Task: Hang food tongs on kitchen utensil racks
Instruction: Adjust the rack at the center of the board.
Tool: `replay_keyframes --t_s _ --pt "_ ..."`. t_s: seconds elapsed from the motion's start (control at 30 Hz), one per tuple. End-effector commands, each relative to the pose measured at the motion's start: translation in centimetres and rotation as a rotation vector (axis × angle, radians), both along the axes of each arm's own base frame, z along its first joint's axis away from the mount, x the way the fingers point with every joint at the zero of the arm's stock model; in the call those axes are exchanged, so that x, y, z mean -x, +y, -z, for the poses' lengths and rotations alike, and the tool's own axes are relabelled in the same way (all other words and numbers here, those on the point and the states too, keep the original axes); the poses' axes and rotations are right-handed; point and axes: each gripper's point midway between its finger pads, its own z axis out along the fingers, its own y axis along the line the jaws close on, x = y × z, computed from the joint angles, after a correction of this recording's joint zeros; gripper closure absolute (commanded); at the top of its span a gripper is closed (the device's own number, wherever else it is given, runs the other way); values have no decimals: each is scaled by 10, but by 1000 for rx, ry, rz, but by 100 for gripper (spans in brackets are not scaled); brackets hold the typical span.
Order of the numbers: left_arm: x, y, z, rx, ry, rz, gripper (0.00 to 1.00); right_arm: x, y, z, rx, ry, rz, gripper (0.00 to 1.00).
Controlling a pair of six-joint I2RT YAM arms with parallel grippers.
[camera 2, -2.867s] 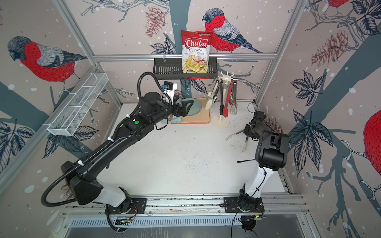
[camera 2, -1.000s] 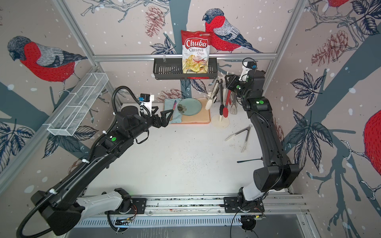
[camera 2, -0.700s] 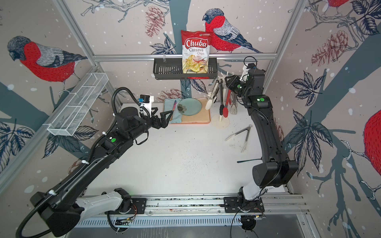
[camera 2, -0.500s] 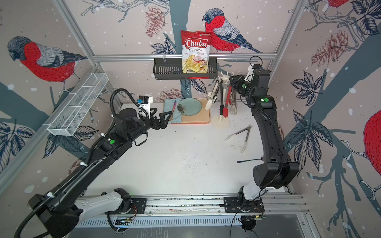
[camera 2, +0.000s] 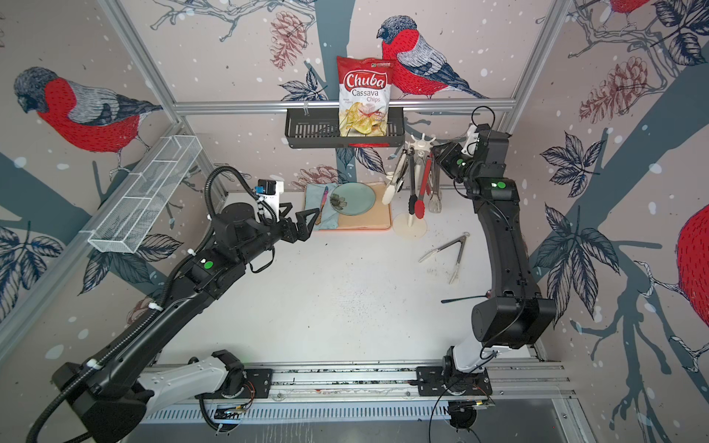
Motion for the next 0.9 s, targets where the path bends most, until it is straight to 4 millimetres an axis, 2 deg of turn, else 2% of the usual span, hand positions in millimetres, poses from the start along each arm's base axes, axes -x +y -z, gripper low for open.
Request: replay_keyframes --t_s 0.0,0.47,0.87 --pt "0 4 -6 17 -16 -21 4 -3 3 -7 -19 -24 -22 61" --pt "0 5 -6 12 -19 -22 4 -12 9 -6 -15 -22 -36 64" --pt "1 4 -5 14 -16 -17 4 -15 12 -4 -6 -13 -37 71"
